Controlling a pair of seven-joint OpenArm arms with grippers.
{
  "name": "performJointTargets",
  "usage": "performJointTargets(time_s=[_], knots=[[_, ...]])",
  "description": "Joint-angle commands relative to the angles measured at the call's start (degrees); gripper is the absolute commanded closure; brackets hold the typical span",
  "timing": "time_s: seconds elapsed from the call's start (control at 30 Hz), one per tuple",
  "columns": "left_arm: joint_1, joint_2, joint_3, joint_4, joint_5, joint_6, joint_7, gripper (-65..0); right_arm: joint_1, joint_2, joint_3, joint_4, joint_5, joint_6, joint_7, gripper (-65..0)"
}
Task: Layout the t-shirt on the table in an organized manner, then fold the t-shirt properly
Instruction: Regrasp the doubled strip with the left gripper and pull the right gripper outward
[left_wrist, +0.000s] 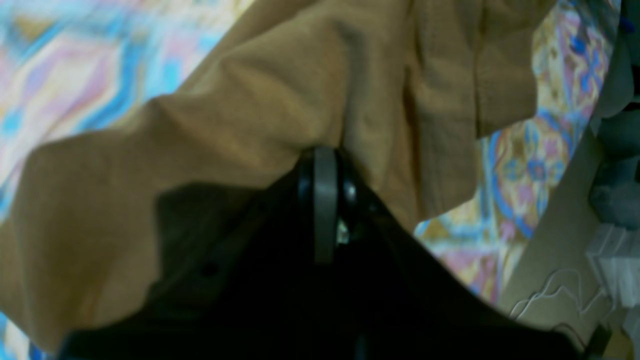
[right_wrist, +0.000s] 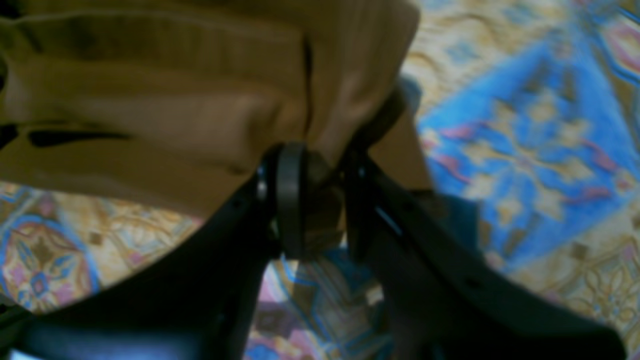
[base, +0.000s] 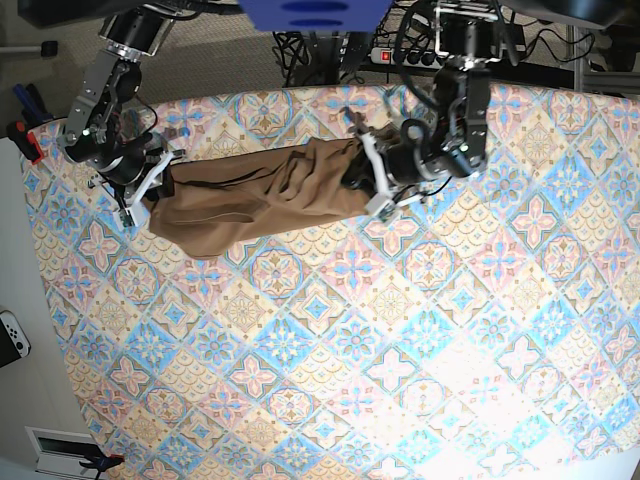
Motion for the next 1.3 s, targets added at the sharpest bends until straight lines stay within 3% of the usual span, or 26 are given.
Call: performJointTargets(time_s=[0.0,0.3,0.5,0.57,0.77,0.83,1.03,1.27], knots=[[-0.9,0.9,0.4,-0.2,3.0,0.5,1.9,0.0,0.5,0.3,0.1,1.1,1.1,0.2,1.0,-13.0],[-6.9,6.3,0.5,-0.2,16.4,0.5,2.1,0.0,4.0,0.3,4.6,1.2,1.1,0.2,1.0,-12.9],[-6.3,6.0,0.4,-0.2,17.5,0.5,2.1,0.0,4.2,0.3,6.0,1.2,1.1,0.2,0.9,-15.2],[-6.2,5.9,0.4,-0.2,17.6,0.5,2.1,0.0,4.2,0.3,6.0,1.2,1.1,0.2,0.7,-21.2],[-5.5,5.2,0.5,-0.2,17.6,0.5,2.1,0.0,4.3,0.6,6.0,1.2,1.4,0.4,-0.5,-47.9],[-5.5,5.1,0.5,-0.2,17.6,0.5,2.1,0.0,4.4,0.7,6.2,1.2,4.0,1.5,0.1,-51.2],[-5.4,5.1,0.5,-0.2,17.6,0.5,2.1,0.0,11.0,0.7,15.4,-2.9,16.0,2.0,-0.4,-48.1],[-5.4,5.1,0.5,-0.2,17.6,0.5,2.1,0.0,11.9,0.7,16.9,-11.3,16.8,2.0,-0.4,-47.9]])
